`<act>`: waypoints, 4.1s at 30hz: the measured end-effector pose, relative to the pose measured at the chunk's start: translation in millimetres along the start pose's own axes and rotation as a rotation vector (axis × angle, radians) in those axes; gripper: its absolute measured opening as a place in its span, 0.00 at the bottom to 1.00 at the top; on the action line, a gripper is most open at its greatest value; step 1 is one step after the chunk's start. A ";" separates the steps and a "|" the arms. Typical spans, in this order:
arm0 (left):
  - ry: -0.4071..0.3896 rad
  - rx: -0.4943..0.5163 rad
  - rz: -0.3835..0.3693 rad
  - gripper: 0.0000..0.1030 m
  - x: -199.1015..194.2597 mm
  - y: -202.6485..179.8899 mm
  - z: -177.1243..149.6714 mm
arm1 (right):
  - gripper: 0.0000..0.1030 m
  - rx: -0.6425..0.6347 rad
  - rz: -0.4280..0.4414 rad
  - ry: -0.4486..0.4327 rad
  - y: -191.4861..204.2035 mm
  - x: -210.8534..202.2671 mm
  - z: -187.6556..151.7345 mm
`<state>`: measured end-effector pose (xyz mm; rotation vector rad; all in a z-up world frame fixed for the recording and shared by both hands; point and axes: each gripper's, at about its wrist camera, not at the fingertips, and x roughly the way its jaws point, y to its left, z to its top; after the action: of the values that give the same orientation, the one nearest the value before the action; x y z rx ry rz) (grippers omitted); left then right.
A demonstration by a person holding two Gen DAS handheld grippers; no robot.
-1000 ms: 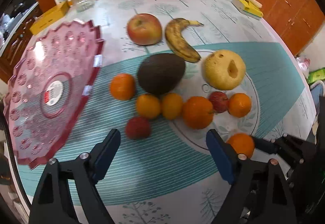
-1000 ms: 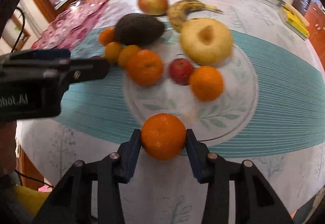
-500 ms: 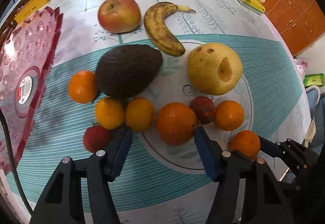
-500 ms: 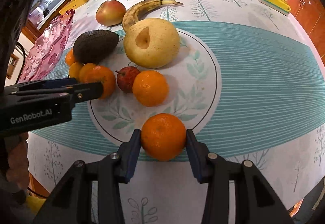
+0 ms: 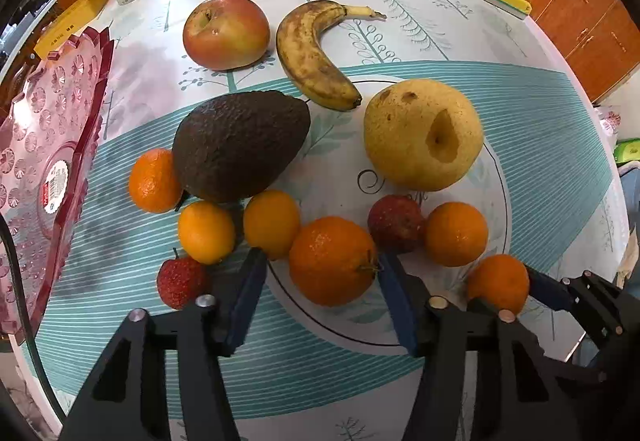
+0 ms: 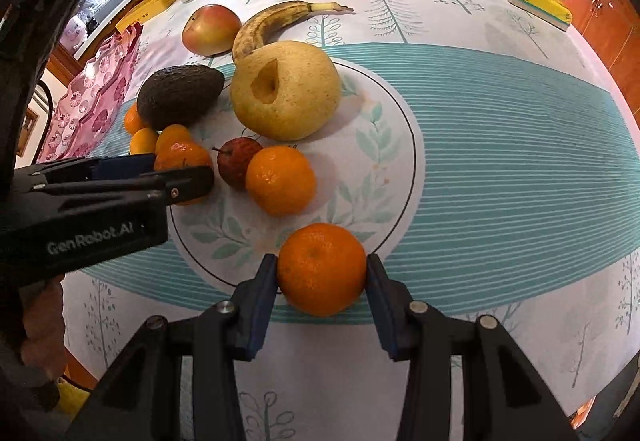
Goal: Organize fruits
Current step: 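Close the right gripper on the lone orange while the left gripper grasps the plate orange, then carry both held oranges over the pink glass bowl, then lower the oranges into the bowl and open both grippers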
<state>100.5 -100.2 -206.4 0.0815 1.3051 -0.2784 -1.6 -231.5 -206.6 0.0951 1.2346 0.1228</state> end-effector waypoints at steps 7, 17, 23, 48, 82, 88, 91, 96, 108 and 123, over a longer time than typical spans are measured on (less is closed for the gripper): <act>0.004 -0.028 -0.050 0.42 0.6 3.3 -2.6 | 0.43 0.023 0.007 -0.006 -7.5 -1.0 -1.0; -0.013 -0.010 -0.015 0.41 5.7 1.5 -0.8 | 0.43 0.019 0.007 -0.008 -7.9 -2.7 -4.1; -0.011 -0.010 -0.029 0.41 -5.6 9.8 -11.5 | 0.43 0.008 0.015 -0.028 -0.9 -12.0 -3.0; -0.241 -0.091 0.065 0.41 -153.4 101.9 -48.2 | 0.43 -0.244 0.065 -0.215 119.7 -100.6 34.7; -0.204 -0.364 0.335 0.41 -119.4 282.5 23.9 | 0.43 -0.250 0.176 -0.067 254.0 4.0 187.7; -0.125 -0.361 0.319 0.41 -74.1 285.0 24.0 | 0.43 -0.246 0.160 0.028 250.6 47.6 176.1; -0.095 -0.358 0.326 0.41 -59.4 286.7 22.4 | 0.43 -0.253 0.150 0.055 251.5 61.2 173.5; -0.064 -0.354 0.320 0.41 -43.5 291.3 21.1 | 0.43 -0.283 0.141 0.060 257.4 72.9 173.8; -0.032 -0.333 0.306 0.43 -31.1 292.6 19.1 | 0.44 -0.350 0.112 0.054 274.8 81.4 172.3; -0.049 -0.312 0.326 0.73 -44.2 290.6 11.8 | 0.44 -0.308 0.123 0.061 264.1 79.7 175.5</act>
<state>173.3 184.2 -189.1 0.0219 1.2505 0.2010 179.0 40.3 -187.0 -0.1014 1.2567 0.4238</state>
